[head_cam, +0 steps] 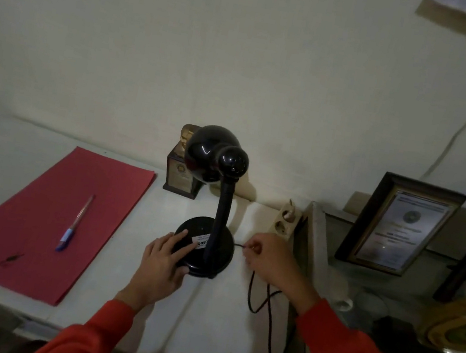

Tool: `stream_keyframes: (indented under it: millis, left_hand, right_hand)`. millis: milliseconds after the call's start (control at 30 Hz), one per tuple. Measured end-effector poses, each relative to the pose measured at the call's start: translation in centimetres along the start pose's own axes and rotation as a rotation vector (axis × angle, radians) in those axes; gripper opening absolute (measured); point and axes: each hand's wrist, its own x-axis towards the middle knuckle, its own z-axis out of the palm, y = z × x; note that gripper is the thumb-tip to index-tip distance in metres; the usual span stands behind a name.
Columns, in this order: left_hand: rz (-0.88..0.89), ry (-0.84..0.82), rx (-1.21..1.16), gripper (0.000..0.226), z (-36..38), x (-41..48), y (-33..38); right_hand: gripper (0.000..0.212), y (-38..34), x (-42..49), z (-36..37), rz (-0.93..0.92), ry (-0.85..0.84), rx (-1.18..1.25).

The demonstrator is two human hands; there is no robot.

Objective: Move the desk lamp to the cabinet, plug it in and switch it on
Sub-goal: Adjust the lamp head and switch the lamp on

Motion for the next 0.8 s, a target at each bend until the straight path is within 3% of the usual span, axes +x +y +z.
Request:
stream_keyframes:
  millis: [333, 600, 700, 800]
  left_hand:
    - [-0.081, 0.133, -0.007, 0.054, 1.5, 3.2, 3.5]
    - [-0.194, 0.179, 0.103, 0.060, 2.5, 6.6, 6.3]
    - [-0.192, 0.157, 0.134, 0.065, 2.3, 7.6, 6.3]
    - [-0.177, 0.107, 0.139, 0.077, 1.8, 8.6, 4.7]
  right_hand:
    - [0.009, 2.9, 5.2, -1.4, 0.184, 0.196, -0.077]
    - [0.013, 3.9, 8.6, -1.8, 0.259, 0.318, 0.048]
    - [0.015, 4.3, 9.0, -1.9, 0.189, 0.316, 0.043]
    - [0.024, 4.6, 8.8, -2.0, 0.006, 0.334, -0.120]
